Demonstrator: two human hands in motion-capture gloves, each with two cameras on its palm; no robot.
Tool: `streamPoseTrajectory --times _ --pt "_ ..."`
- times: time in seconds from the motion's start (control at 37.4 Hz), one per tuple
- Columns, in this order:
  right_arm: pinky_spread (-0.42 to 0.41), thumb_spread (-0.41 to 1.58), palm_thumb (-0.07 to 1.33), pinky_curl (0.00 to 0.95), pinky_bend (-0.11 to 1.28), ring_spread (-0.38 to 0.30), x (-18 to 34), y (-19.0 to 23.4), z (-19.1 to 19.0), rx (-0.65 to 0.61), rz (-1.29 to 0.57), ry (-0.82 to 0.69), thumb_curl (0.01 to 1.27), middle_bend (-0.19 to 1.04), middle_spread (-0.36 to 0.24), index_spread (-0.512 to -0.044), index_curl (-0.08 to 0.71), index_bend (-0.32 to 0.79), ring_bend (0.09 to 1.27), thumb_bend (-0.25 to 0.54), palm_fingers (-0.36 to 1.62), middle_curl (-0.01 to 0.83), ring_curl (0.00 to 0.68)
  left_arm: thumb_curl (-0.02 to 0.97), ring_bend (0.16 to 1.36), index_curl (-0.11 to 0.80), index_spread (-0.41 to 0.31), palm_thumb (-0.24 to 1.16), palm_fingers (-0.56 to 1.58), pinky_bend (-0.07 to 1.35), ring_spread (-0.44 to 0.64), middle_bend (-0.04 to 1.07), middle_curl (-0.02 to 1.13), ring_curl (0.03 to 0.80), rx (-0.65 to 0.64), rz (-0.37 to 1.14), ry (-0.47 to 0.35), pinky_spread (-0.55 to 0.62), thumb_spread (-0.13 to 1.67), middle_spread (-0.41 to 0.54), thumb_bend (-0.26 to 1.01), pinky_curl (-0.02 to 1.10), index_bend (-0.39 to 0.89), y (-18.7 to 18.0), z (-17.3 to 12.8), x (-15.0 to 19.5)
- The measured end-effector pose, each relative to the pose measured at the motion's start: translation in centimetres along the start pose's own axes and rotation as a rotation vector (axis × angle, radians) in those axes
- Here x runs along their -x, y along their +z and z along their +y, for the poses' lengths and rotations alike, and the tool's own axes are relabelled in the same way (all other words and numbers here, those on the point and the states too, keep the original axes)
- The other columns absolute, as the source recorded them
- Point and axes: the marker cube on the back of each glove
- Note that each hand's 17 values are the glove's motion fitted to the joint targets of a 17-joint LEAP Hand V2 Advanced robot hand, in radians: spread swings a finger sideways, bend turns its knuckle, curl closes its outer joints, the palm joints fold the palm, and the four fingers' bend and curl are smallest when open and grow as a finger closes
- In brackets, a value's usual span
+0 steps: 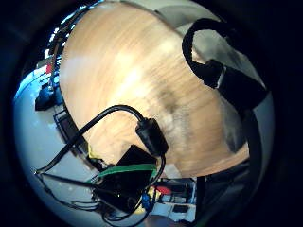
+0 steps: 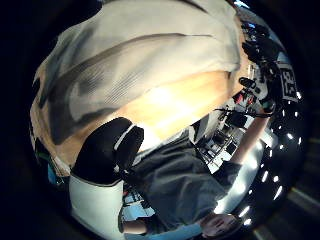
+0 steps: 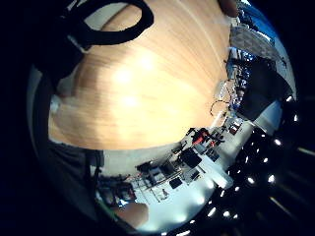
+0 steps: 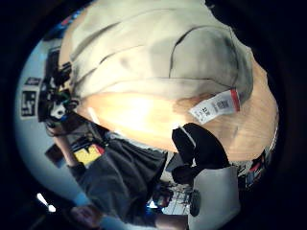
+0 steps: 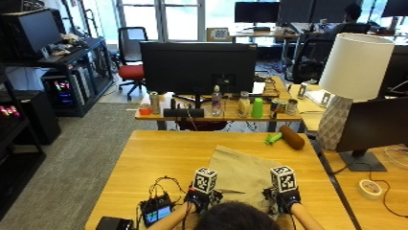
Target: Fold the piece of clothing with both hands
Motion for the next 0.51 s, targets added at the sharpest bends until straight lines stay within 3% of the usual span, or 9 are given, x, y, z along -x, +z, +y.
streamPoseTrajectory --times 0.08,0.16,0.24,0.37,0.43,0.51 --pt "0.055 1.03 0.65 0.366 0.64 -0.063 -0.4 0.6 -0.5 0.014 -0.002 0.013 0.29 0.27 -0.072 -0.34 0.143 0.08 0.58 -0.007 0.46 0.373 0.343 0.262 0.64 0.284 -0.072 0.32 0.37 0.72 0.11 0.15 0.24 0.276 0.148 0.1 0.025 0.06 1.02 0.112 -0.02 0.38 0.14 1.6 0.2 -0.7" --pt "0.046 1.03 0.68 0.369 0.64 -0.068 -0.6 1.2 -0.7 0.037 -0.021 0.0 0.3 0.27 -0.075 -0.34 0.143 0.08 0.58 -0.007 0.47 0.376 0.348 0.267 0.64 0.283 -0.075 0.32 0.36 0.73 0.1 0.15 0.24 0.284 0.173 0.108 0.013 0.04 1.01 0.104 -0.02 0.39 0.13 2.2 -0.1 -0.6" --pt "0.04 1.03 0.72 0.371 0.65 -0.079 -0.7 1.7 -1.0 0.032 -0.045 -0.006 0.3 0.26 -0.078 -0.339 0.144 0.08 0.59 0.001 0.48 0.378 0.351 0.269 0.61 0.29 -0.08 0.33 0.32 0.7 0.08 0.16 0.25 0.283 0.117 0.1 -0.002 0.03 1.02 0.098 -0.02 0.38 0.15 1.7 0.0 -0.4" --pt "0.026 1.04 0.83 0.367 0.64 -0.095 -1.1 2.2 -1.5 -0.064 -0.055 0.012 0.33 0.23 -0.085 -0.342 0.161 0.12 0.58 0.038 0.53 0.374 0.353 0.271 0.58 0.319 -0.109 0.36 0.38 0.64 0.03 0.16 0.26 0.283 -0.038 0.068 -0.013 0.0 1.05 0.041 -0.01 0.37 0.2 -1.9 3.9 -1.7" --pt "-0.011 1.04 0.9 0.366 0.66 -0.111 -1.1 2.3 -1.7 -0.133 -0.065 0.027 0.34 0.2 -0.093 -0.343 0.171 0.13 0.59 0.062 0.6 0.369 0.352 0.275 0.57 0.327 -0.124 0.39 0.47 0.64 -0.01 0.16 0.26 0.277 -0.102 0.035 -0.049 -0.04 1.06 0.007 0.0 0.36 0.2 -1.6 2.8 -1.2" --pt "-0.089 1.02 0.95 0.367 0.7 -0.135 -0.9 2.2 -1.6 -0.247 -0.075 0.037 0.35 0.18 -0.103 -0.342 0.178 0.12 0.6 0.071 0.75 0.366 0.354 0.285 0.56 0.336 -0.162 0.46 0.77 0.7 -0.11 0.19 0.27 0.275 -0.167 0.017 -0.076 -0.19 1.09 -0.074 0.02 0.36 0.19 0.6 -1.1 0.0"
